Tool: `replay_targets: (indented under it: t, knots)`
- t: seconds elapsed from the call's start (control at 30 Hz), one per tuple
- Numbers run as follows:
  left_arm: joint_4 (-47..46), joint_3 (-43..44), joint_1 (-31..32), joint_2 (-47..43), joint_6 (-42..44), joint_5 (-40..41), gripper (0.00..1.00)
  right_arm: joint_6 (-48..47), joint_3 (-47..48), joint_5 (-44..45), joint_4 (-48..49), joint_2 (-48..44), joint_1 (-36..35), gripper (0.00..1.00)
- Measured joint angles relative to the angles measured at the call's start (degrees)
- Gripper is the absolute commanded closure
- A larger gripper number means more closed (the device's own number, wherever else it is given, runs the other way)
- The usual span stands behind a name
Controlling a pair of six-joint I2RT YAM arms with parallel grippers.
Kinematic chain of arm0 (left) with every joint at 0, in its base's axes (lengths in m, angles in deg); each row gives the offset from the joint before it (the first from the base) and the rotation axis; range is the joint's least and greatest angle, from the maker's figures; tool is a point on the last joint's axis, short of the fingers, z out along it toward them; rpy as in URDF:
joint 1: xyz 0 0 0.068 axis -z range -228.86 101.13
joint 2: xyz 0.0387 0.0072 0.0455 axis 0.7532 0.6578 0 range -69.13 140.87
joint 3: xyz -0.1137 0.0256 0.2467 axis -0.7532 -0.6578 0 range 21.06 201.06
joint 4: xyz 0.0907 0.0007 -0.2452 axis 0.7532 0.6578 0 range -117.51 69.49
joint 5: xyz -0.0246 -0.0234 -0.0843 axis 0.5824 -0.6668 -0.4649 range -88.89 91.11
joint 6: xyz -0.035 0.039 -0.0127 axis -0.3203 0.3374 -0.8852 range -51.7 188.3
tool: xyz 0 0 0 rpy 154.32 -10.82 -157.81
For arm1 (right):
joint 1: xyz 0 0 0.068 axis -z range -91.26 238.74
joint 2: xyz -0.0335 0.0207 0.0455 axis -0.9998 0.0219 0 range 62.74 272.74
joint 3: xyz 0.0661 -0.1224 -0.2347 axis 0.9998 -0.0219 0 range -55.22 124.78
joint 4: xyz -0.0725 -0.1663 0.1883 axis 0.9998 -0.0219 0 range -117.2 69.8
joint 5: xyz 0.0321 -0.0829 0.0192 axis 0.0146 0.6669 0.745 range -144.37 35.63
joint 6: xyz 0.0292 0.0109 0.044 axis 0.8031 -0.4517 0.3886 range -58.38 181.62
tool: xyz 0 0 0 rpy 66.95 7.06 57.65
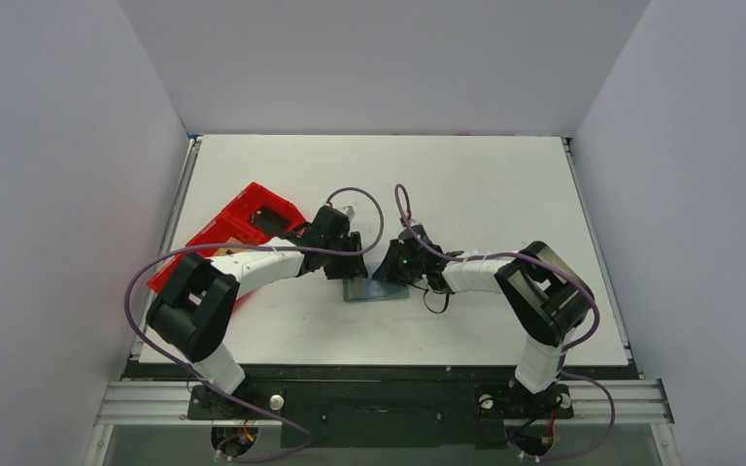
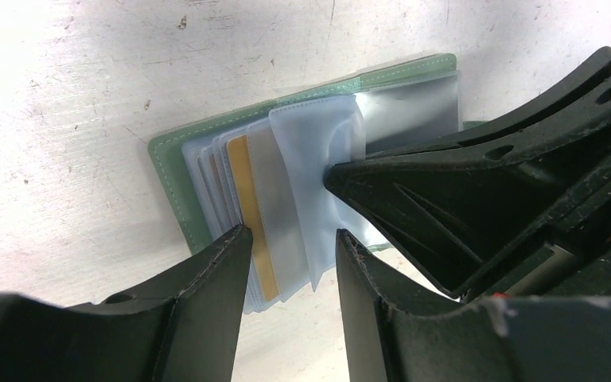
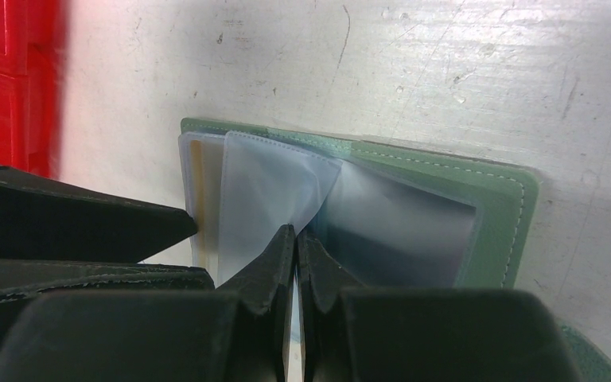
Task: Take the credit cards out of the card holder
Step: Remove the credit card from the card holder.
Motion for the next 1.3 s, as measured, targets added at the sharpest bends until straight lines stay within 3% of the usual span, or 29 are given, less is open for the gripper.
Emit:
replay_targets:
  t: [0.7,1.3]
  knots:
    - [-0.1,0.0,0.0,-2.1,0.5,-0.2,0.59,0.0,0.0,-0.3,0.2,0.1,0.1,1.0]
    - [-3.6,0.1,0.0,2.5,0.7,-2.0,0.59,0.0,-0.6,-2.0,1.7,0.4,0.8,1.0]
